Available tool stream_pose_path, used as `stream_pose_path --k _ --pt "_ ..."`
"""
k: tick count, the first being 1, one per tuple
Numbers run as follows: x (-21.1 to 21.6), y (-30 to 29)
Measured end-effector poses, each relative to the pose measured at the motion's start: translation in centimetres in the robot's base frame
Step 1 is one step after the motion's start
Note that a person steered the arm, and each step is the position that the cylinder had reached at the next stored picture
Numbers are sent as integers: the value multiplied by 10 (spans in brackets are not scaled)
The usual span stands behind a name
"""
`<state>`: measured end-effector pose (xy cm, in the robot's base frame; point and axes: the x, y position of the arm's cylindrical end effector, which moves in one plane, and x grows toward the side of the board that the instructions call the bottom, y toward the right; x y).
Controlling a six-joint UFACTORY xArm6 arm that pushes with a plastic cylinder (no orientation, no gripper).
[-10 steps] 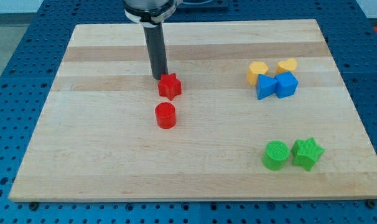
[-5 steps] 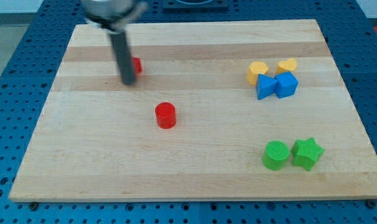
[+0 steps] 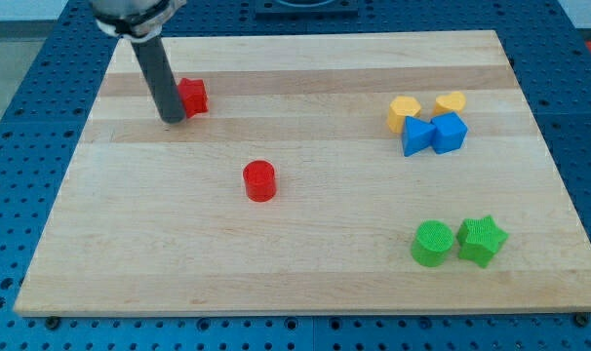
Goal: Move the red star to the top left corner
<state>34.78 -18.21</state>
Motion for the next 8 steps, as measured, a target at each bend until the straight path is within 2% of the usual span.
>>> stream_pose_path --k 1,2,3,4,6,8 --pt "-37 -6" --pt "-18 -1" --pt "16 36" --pt "2 76" --pt "-42 -18" --pt "-57 -38"
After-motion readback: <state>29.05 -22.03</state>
